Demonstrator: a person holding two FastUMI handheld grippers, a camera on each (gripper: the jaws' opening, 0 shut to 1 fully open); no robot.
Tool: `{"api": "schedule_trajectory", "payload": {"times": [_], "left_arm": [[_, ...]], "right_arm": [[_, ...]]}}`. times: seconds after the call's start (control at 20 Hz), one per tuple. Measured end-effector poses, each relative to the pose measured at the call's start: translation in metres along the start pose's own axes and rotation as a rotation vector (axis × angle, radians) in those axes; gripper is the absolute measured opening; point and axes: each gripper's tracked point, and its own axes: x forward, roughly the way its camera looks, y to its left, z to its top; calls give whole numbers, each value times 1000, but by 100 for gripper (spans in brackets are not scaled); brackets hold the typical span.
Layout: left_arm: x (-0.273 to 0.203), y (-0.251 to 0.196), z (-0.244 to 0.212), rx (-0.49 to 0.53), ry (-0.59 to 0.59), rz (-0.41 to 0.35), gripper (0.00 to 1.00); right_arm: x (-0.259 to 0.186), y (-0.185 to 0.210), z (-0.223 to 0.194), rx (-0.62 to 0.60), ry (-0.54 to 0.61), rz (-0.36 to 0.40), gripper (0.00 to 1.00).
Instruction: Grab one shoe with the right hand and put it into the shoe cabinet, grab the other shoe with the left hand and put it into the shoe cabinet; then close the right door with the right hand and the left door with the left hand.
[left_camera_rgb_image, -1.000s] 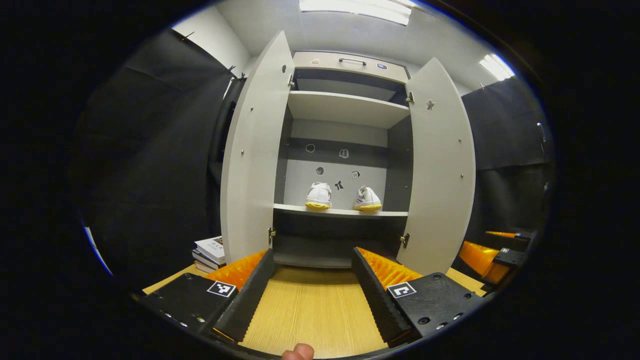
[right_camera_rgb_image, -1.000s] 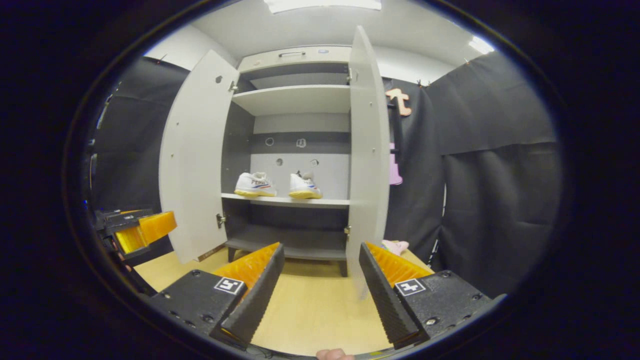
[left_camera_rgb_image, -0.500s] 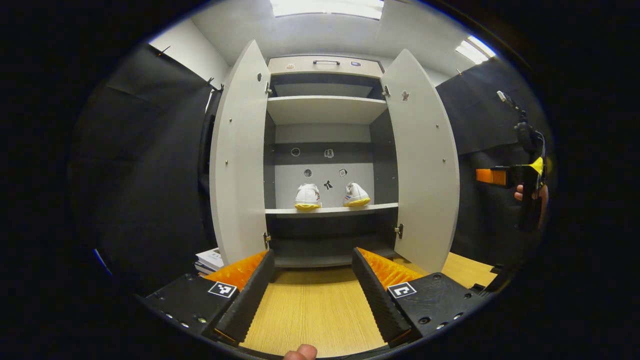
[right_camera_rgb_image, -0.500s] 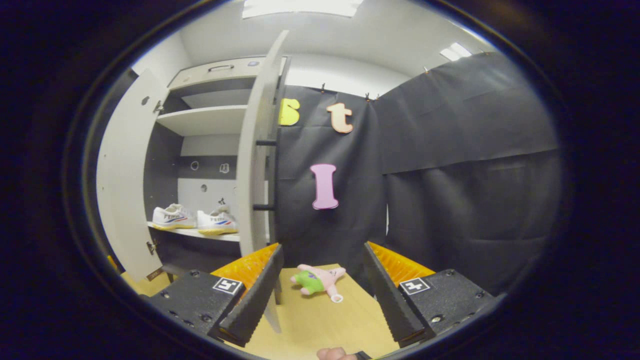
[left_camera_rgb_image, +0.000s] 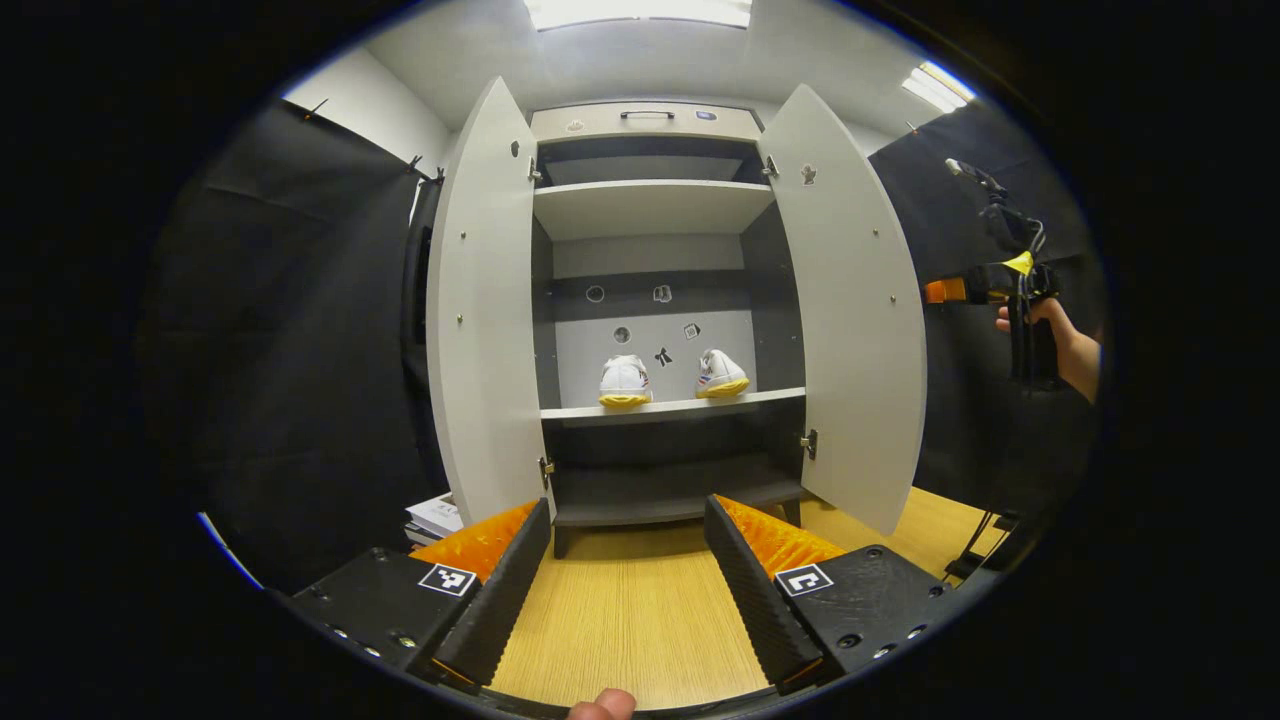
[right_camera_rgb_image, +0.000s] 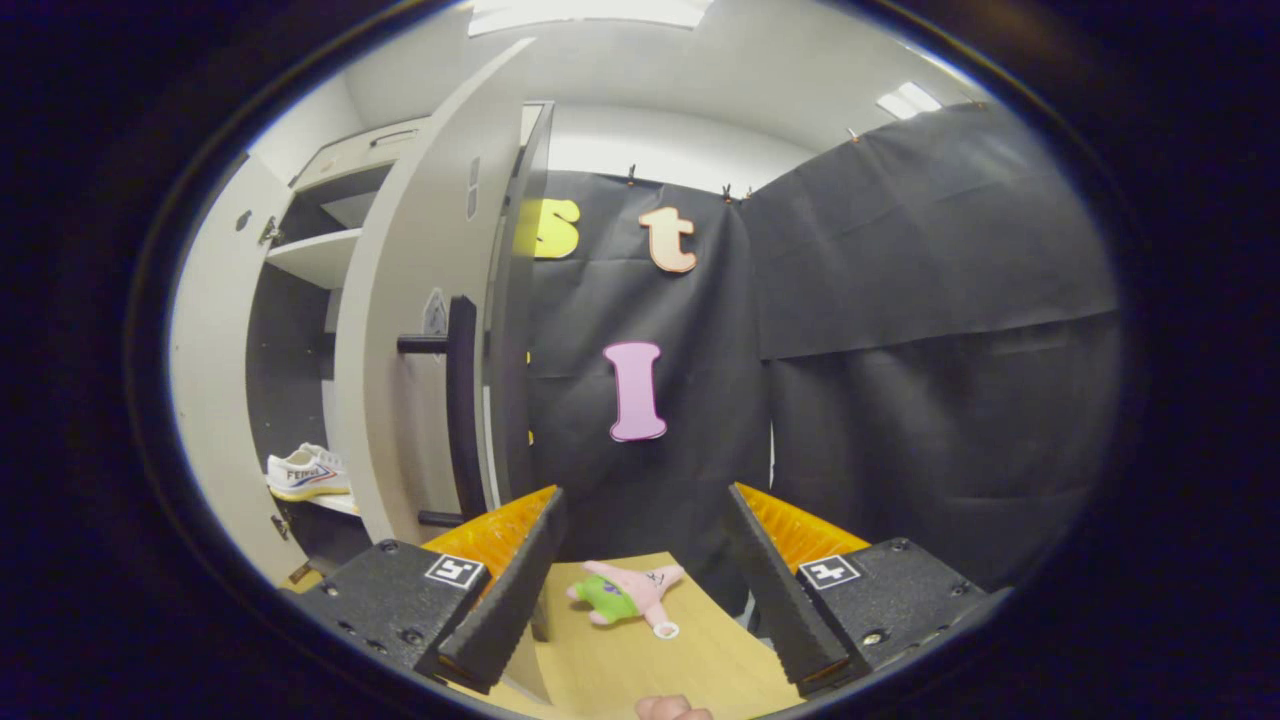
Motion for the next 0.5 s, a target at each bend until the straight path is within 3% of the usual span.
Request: {"api": "schedule_trajectory", "payload": {"times": [0.25,0.35,0.5], "left_arm": [[1,-5,-1,16,3,-13,95],[4,-8,-2,11,3,-24,95],[9,-13,-3,7,7,-37,95]], "right_arm": [[6,11,8,-14,-14,-3,98],[3,20,6,5,6,27,93],[1,27,4,6,9,42,96]]}}
